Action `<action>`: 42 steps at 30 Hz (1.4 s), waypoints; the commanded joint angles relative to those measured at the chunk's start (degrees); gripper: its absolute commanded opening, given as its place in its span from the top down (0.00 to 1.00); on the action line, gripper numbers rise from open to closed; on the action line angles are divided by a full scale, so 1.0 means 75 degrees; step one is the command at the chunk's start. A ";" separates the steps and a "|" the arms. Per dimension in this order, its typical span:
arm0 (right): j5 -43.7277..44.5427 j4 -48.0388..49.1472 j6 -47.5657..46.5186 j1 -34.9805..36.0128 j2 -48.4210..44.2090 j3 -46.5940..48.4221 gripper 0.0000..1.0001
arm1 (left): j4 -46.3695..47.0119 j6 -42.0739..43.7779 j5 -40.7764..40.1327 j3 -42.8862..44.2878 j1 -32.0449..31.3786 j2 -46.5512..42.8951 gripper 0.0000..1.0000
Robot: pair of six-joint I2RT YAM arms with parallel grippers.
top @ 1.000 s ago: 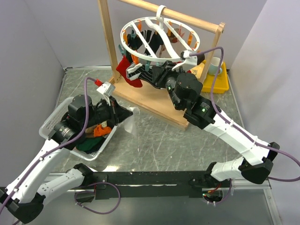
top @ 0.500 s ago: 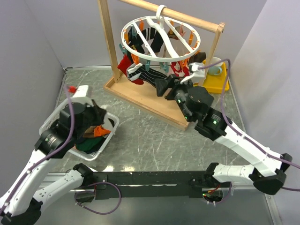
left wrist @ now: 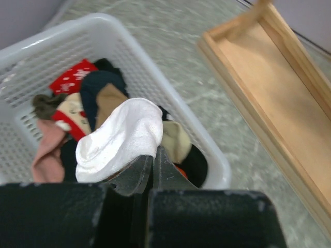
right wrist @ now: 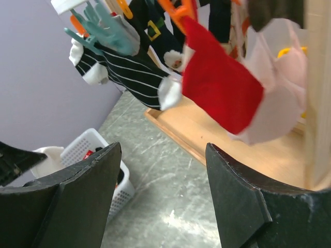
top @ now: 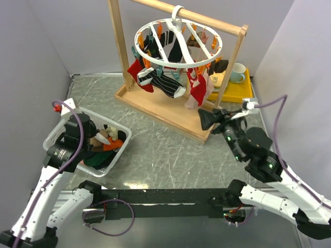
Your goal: Remove the socks clipped to the hanger
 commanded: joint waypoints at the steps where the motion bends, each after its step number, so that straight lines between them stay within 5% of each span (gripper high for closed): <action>1: 0.0132 -0.0366 -0.0434 -0.0005 -0.0690 -0.0287 0.26 | 0.0620 -0.0132 0.0488 -0.0330 0.1235 -0.0286 0.99; 6: 0.0120 -0.0683 -0.0727 -0.0005 -0.1055 -0.0533 0.26 | 0.0667 -0.0893 0.1251 -0.0471 0.2489 -0.0063 0.99; 11: 0.0003 -0.1058 -0.0892 -0.0005 -0.1242 -0.0580 0.26 | 0.0926 -0.1362 0.1476 -0.0682 0.2691 -0.0004 0.92; 14: 0.0003 -0.1152 -0.0950 -0.0005 -0.1371 -0.0778 0.26 | 0.0984 -0.1398 0.1545 -0.0729 0.2691 -0.0004 0.52; 15: 0.0014 -0.1198 -0.0927 -0.0005 -0.1418 -0.0826 0.26 | 0.1042 -0.1386 0.1650 -0.0729 0.2691 -0.0039 0.27; 19: -0.0009 -0.1199 -0.0857 -0.0005 -0.1512 -0.1013 0.25 | 0.1416 -0.1002 0.2575 -0.0659 0.2691 -0.0226 0.07; 25: -0.0079 -0.1222 -0.0868 -0.0005 -0.1267 -0.1166 0.18 | 0.2272 -0.0261 0.5641 -0.0425 0.2679 -0.0110 0.00; 32: -0.0302 -0.1305 -0.0775 -0.0017 -0.0938 -0.1166 0.13 | 0.3842 -0.0823 0.7332 -0.0729 0.2457 -0.0110 0.06; 42: -0.0559 -0.1199 -0.0494 -0.0005 -0.0516 -0.1061 0.13 | 0.5589 -0.0707 0.6844 0.0196 -0.0107 0.1388 0.07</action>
